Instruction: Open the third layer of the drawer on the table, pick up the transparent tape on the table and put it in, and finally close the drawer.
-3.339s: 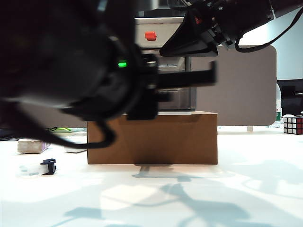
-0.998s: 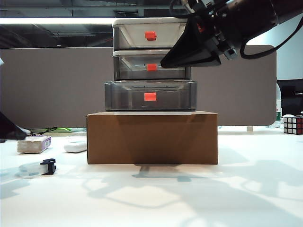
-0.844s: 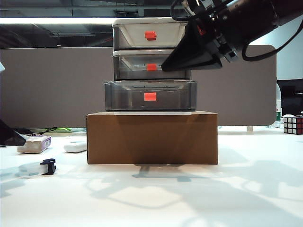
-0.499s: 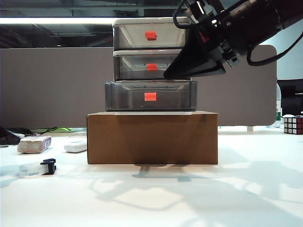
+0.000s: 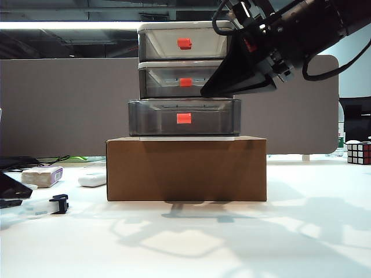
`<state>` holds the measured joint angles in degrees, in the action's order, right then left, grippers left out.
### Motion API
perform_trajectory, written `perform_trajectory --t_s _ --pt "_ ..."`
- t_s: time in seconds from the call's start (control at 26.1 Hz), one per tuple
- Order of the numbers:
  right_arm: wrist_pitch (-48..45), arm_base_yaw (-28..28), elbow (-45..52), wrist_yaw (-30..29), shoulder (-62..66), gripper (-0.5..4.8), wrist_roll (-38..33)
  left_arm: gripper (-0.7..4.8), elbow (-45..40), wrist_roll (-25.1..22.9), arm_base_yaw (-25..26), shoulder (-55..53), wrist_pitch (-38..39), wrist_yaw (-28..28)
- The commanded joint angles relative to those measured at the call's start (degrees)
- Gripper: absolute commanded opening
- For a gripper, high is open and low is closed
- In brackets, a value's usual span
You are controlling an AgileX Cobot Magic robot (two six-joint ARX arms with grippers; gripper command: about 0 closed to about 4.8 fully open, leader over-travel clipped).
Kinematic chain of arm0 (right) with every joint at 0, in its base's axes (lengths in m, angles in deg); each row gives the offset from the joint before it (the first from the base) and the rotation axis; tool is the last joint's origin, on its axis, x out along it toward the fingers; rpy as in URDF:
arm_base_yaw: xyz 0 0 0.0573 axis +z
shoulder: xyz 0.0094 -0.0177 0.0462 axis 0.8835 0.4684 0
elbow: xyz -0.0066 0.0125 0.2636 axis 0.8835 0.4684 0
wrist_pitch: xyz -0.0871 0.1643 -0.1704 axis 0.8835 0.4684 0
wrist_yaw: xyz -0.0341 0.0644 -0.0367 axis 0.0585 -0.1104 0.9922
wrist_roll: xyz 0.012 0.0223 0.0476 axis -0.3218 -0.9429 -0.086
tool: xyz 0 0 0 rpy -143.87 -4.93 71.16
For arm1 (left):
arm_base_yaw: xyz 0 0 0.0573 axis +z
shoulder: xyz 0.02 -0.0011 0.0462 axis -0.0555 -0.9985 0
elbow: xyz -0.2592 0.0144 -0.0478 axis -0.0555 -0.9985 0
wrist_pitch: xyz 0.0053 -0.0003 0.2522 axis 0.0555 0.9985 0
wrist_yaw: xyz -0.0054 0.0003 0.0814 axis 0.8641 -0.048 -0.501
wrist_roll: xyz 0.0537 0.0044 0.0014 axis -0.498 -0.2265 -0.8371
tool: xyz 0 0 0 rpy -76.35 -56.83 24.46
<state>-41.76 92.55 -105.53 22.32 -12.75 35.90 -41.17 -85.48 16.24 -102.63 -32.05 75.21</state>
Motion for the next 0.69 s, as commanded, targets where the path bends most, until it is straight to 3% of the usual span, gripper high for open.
perform_trajectory --t_s 0.04,0.23,0.46,0.69 --pt "-0.57 -0.04 -0.24 -0.09 -0.15 -0.05 0.20 4.79 0.02 -3.32 -0.94 -0.07 0.26 -1.51" --pt "-0.81 -0.04 -0.24 -0.09 -0.15 -0.05 0.20 4.79 0.02 -9.14 -7.65 -0.35 0.57 -8.11" --pt "-0.59 -0.04 -0.24 -0.11 -0.15 -0.05 0.20 4.79 0.02 -11.47 -12.70 -0.35 0.59 -19.52" --pt "-0.28 -0.04 -0.24 -0.11 -0.15 -0.05 0.17 4.73 0.02 -11.78 -12.98 -0.35 0.61 -20.72"
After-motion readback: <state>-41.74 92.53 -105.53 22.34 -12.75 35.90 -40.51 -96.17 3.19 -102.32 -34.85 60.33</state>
